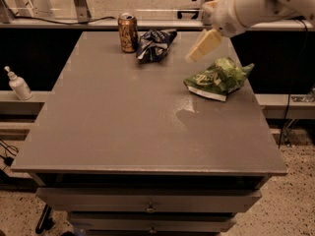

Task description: Move blue chip bag near orange can

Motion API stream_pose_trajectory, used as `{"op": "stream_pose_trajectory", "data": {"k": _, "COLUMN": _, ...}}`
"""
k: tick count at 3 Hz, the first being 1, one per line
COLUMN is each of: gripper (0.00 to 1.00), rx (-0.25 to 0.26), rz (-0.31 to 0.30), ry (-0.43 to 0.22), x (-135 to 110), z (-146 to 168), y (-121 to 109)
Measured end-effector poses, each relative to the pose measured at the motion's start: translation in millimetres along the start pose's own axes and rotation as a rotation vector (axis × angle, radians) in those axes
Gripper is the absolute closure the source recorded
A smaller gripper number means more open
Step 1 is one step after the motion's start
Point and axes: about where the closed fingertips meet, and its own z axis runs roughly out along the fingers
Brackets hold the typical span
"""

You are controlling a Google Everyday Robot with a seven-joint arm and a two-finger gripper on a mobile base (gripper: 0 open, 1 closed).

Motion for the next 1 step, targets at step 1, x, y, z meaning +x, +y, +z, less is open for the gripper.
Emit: {"op": "stream_pose_trajectory", "data": {"k": 1, "gripper": 0.0, "rx": 0.0, "rz": -0.021, "ry": -0.003, "x": 0.8, "z": -1.2, "y": 0.2}}
